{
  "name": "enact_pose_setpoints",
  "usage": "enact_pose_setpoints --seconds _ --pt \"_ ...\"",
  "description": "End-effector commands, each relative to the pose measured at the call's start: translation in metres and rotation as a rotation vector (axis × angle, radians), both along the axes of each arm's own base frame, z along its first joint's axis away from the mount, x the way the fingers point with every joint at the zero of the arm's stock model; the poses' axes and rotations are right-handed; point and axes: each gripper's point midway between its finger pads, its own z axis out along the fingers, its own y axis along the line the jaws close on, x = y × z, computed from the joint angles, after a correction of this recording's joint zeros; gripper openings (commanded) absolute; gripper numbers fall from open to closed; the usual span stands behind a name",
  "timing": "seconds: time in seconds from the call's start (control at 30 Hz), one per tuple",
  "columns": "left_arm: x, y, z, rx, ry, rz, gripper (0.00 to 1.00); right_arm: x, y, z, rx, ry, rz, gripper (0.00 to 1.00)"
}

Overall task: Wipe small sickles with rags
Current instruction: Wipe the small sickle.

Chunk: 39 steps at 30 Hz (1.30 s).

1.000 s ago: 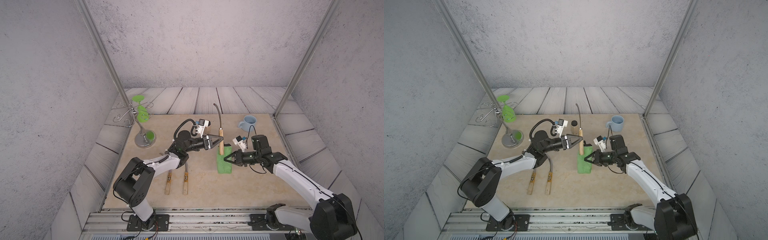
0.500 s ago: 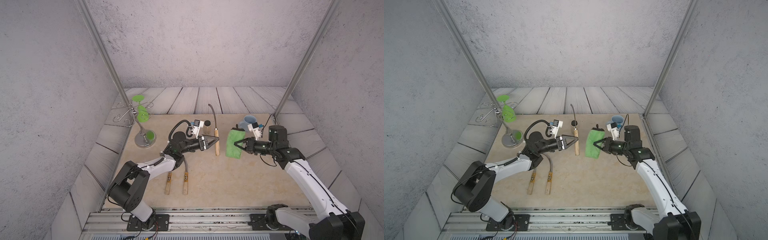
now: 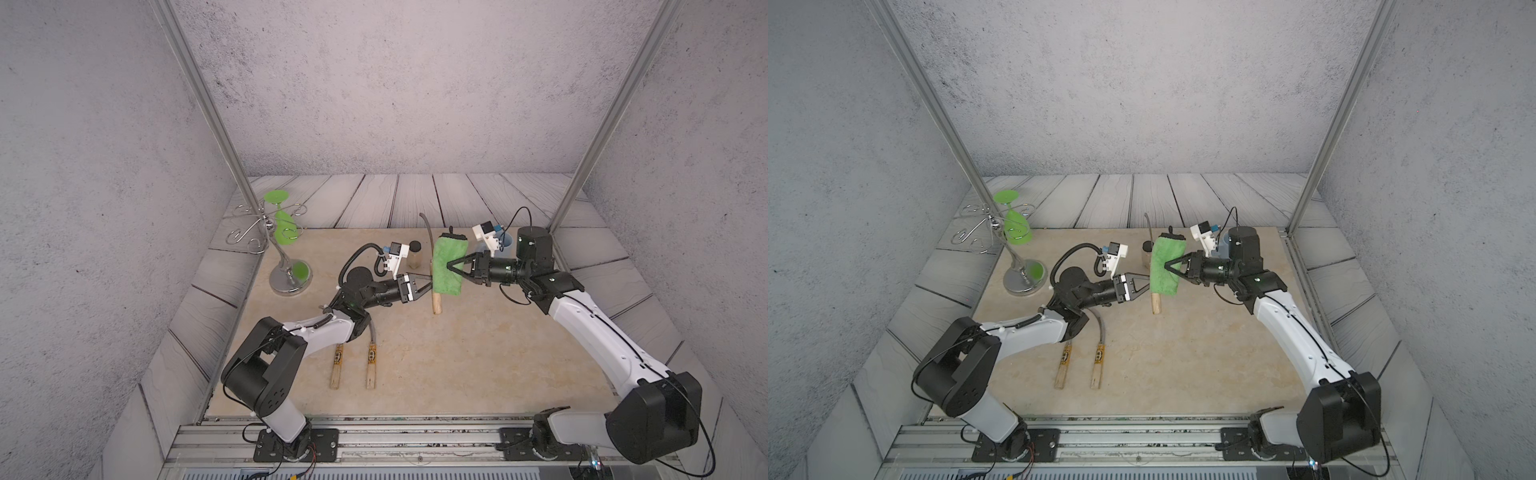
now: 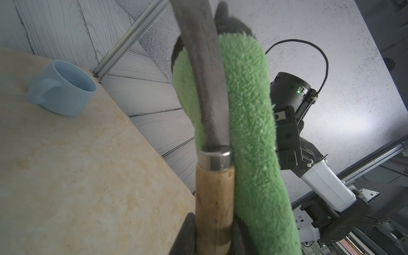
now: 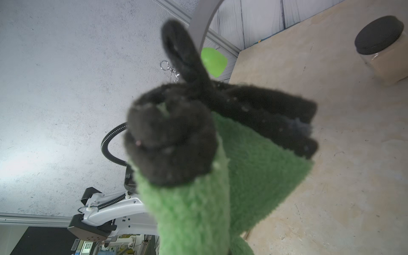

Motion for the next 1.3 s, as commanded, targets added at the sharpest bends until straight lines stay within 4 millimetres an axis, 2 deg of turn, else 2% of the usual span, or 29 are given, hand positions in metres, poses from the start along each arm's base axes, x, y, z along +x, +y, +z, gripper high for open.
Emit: enact_pose_setpoints --seconds 0.0,0.2,0.47,0.93,1.27 --pt "-0.006 -0.004 0.028 -0.067 -0.068 -0.035 0.00 -0.004 0.014 0.002 0.004 -0.018 0.059 0.10" --pt "-0.004 -0.005 0.035 -0.077 -0.082 -0.032 0.00 -0.013 0.019 -0.029 -0.068 0.039 0.079 0.10" --pt "0.002 -0.006 0.053 -0.090 -0.120 -0.010 0.00 -0.035 0.011 -0.074 -0.165 0.113 0.091 0.10" --pt "0.012 -0.012 0.066 -0.089 -0.144 -0.003 0.00 -0.071 0.010 -0.121 -0.207 0.185 0.125 0.09" --pt "0.015 -0.013 0.064 -0.083 -0.142 -0.002 0.00 -0.092 0.009 -0.142 -0.233 0.213 0.147 0.09"
